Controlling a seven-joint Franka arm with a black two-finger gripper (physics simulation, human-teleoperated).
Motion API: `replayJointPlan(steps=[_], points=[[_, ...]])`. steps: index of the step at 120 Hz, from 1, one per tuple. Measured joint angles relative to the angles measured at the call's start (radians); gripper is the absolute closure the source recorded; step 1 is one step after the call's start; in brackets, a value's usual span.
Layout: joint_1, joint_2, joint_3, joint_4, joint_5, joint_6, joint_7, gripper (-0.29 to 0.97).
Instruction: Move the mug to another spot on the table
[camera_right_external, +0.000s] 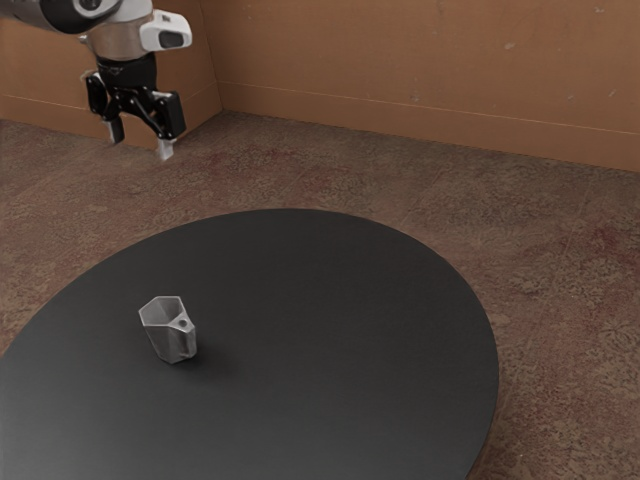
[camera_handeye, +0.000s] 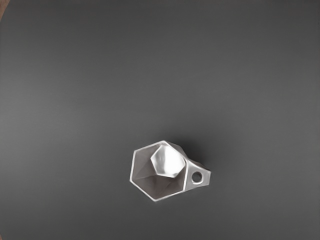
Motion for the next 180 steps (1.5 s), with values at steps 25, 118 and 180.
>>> replayJointPlan(steps=[25,118,180], points=[[0.002,-0.006,-0.002,-0.056,-0.008,0.058,-0.016,0.00],[0.002,0.046,-0.071,-0.478,-0.003,0.225,0.642,0.01],[0.019,0.107,-0.074,-0.558,-0.015,0.550,1.039,0.00]])
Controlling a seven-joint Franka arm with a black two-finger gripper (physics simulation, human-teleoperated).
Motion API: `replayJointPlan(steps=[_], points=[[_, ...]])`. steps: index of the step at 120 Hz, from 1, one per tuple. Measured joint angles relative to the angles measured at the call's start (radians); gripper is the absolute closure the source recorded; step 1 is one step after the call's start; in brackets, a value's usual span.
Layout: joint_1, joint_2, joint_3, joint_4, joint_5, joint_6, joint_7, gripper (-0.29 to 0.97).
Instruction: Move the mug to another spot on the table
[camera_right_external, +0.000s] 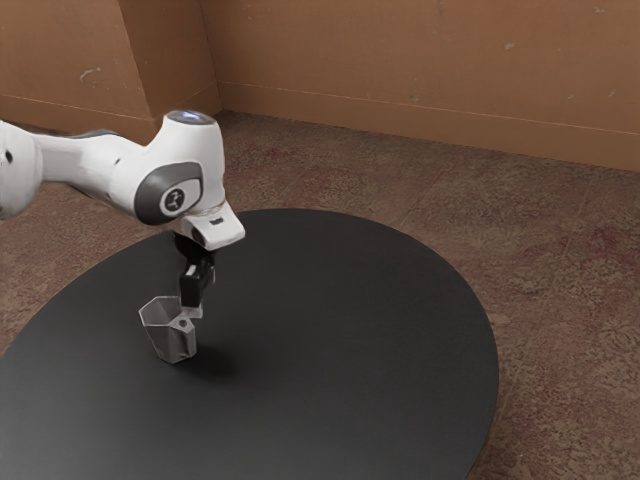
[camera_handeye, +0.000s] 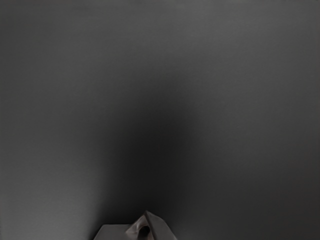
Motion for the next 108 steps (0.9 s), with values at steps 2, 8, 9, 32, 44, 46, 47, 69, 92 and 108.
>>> replayJointPlan(steps=[2,8,9,32,44,46,47,69,92,108], points=[[-0.002,0.002,0.000,0.000,0.000,0.005,0.012,0.00],[0.003,0.006,0.001,-0.001,0.002,0.019,0.048,0.01],[0.004,0.007,0.001,-0.001,0.002,0.021,0.054,0.01],[0.044,0.042,0.004,-0.004,0.007,0.051,0.166,0.01],[0.045,0.055,0.004,-0.003,0.008,0.058,0.212,0.01],[0.046,0.057,0.005,-0.003,0.008,0.059,0.219,0.02],[0.046,0.058,0.005,-0.003,0.008,0.060,0.222,0.02],[0.046,0.071,0.005,-0.004,0.012,0.066,0.287,0.02],[0.052,0.085,0.005,-0.008,0.018,0.068,0.351,0.02],[0.060,0.096,0.006,-0.009,0.018,0.070,0.384,0.02]])
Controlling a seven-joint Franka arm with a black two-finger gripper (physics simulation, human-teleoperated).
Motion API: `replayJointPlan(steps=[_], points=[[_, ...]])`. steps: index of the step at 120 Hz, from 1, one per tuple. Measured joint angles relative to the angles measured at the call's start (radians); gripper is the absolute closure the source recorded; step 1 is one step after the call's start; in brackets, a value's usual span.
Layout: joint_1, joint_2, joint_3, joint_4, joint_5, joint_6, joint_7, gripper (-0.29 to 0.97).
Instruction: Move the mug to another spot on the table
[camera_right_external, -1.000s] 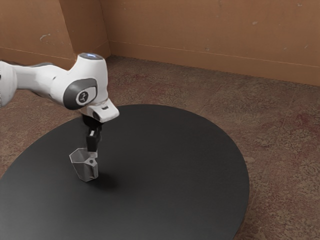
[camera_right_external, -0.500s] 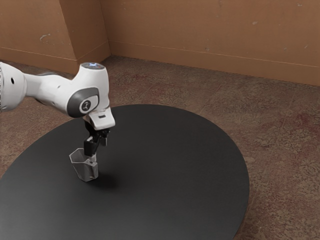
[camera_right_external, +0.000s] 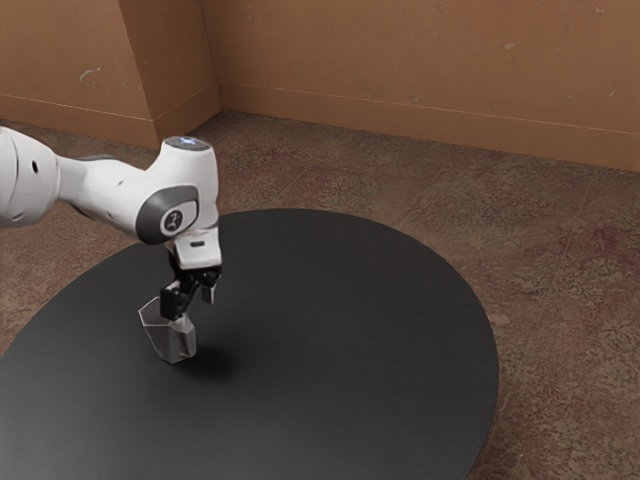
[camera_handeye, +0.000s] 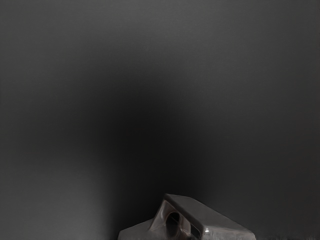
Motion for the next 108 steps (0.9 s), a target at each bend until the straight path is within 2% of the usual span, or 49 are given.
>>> replayJointPlan(steps=[32,56,108], points=[[-0.015,0.003,-0.001,-0.004,-0.005,0.001,0.040,0.03],[-0.011,-0.031,0.003,-0.088,-0.010,0.039,0.043,0.04],[-0.008,-0.030,0.005,-0.109,-0.004,0.080,0.038,0.05]])
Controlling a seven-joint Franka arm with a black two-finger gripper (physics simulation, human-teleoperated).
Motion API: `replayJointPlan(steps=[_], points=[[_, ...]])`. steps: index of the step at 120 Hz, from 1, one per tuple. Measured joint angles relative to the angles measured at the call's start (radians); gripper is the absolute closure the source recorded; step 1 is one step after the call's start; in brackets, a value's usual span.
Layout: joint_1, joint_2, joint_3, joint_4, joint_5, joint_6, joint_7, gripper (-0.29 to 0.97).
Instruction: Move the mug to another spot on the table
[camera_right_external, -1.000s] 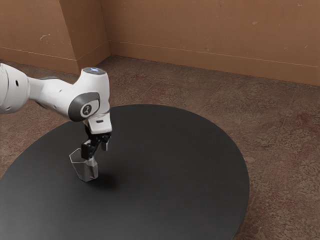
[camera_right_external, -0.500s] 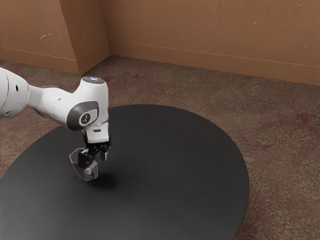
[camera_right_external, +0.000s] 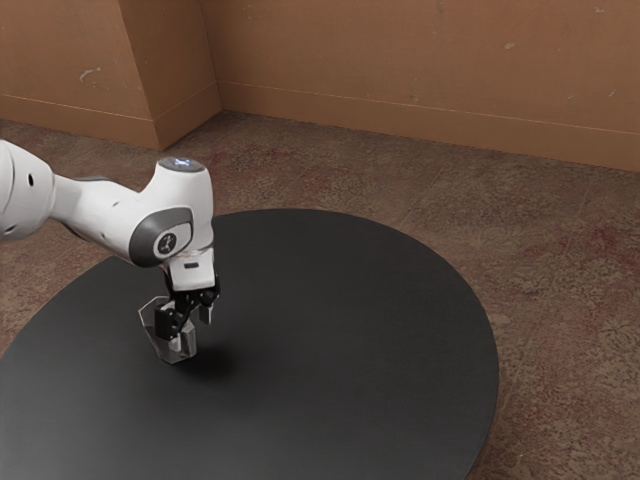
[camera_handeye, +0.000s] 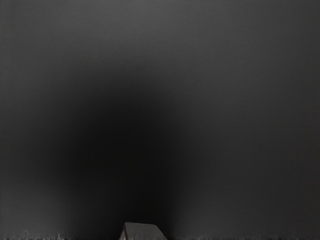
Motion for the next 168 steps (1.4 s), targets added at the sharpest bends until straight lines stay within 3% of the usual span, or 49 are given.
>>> replayJointPlan(steps=[168], points=[[0.023,0.062,0.015,-0.002,0.006,0.079,0.004,0.07]])
